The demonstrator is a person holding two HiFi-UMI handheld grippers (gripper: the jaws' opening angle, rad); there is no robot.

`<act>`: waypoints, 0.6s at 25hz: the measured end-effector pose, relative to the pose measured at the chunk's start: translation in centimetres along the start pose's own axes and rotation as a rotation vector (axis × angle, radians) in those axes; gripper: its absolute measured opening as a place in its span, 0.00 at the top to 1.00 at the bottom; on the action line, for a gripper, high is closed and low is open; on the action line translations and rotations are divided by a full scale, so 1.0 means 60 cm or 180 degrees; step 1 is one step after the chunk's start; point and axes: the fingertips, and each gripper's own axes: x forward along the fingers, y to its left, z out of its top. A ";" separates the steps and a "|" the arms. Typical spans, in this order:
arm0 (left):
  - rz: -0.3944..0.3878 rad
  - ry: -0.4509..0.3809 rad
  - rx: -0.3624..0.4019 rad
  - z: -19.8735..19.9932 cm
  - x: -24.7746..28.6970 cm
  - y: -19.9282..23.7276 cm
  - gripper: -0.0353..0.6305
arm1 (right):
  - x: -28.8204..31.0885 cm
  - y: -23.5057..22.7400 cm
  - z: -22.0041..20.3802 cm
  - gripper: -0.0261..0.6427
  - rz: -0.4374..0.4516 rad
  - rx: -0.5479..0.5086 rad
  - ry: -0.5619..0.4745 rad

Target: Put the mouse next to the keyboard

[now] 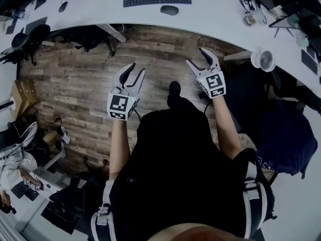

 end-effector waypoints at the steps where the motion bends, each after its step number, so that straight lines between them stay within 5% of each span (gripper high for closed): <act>1: 0.0024 0.0006 -0.0001 0.002 0.006 0.002 0.71 | 0.007 -0.007 0.001 0.51 0.0029 -0.0009 -0.0005; 15: 0.0106 0.0058 -0.0008 0.025 0.080 -0.002 0.71 | 0.054 -0.074 0.004 0.52 0.0194 0.0041 -0.0043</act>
